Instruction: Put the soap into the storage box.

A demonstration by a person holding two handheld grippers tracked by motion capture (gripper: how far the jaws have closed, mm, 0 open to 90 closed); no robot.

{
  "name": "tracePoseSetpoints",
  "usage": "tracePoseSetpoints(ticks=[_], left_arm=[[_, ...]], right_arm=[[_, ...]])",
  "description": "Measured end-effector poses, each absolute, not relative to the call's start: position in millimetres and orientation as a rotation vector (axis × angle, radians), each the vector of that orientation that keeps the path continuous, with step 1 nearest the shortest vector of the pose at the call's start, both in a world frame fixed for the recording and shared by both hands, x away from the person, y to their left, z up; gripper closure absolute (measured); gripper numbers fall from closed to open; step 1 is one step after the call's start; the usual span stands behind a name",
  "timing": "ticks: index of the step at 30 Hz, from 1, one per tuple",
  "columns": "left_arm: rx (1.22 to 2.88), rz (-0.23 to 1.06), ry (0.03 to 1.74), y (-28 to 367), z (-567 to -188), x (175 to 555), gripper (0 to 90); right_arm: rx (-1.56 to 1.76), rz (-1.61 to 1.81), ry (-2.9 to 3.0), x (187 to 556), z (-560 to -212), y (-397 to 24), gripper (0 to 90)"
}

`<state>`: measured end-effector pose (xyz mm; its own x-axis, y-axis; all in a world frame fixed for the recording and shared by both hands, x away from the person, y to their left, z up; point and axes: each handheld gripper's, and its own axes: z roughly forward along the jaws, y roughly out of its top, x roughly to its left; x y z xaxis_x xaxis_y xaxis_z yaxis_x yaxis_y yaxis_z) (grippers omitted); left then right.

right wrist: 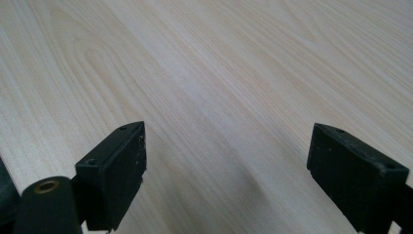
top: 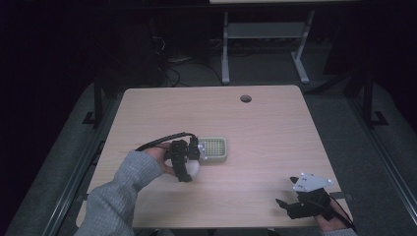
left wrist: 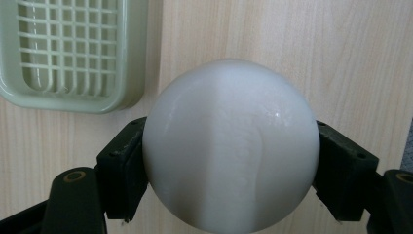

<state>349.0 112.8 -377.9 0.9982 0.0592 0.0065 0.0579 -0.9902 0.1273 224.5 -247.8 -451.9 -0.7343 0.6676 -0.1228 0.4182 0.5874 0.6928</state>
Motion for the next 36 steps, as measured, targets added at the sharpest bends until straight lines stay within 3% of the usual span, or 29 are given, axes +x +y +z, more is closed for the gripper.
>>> tracePoseSetpoints(ticks=[36], left_arm=[[3.018, 0.034, 0.050, 75.3, -366.6, 386.5, 24.2]], right_arm=[[0.885, 0.956, 2.439, 223.9, -451.0, -249.3, 13.9]])
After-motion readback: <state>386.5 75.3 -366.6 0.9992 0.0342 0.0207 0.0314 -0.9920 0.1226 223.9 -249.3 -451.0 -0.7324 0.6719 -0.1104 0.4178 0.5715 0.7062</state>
